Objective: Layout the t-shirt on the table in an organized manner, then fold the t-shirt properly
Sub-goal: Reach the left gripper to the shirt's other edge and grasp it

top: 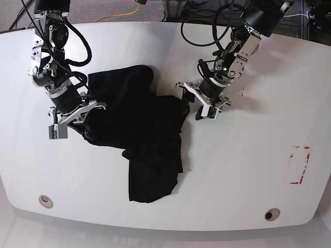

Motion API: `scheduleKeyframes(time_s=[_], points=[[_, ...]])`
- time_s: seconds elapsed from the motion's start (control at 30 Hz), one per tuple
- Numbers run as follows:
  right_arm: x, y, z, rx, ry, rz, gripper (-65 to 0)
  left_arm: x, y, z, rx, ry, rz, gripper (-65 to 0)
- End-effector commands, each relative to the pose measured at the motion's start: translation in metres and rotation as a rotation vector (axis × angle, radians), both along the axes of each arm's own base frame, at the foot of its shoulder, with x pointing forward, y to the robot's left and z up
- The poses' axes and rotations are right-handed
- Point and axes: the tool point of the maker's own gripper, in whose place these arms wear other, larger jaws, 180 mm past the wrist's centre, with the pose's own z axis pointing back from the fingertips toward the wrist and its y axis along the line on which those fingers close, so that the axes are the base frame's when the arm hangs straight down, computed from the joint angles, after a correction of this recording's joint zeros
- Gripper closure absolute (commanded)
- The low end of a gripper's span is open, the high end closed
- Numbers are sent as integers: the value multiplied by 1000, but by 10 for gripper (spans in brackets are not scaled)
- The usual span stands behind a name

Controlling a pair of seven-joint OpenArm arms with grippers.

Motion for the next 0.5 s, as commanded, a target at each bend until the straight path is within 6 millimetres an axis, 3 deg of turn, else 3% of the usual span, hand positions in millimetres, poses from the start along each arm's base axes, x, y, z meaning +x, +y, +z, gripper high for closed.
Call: scheduleKeyframes(time_s=[0.0, 0.47], points=[[5, -1, 16, -3, -57, 4, 0, -1, -2, -3, 4, 15, -10, -325], [4, 0, 16, 0, -57, 4, 0, -11, -26, -1, -5, 12, -93, -322]])
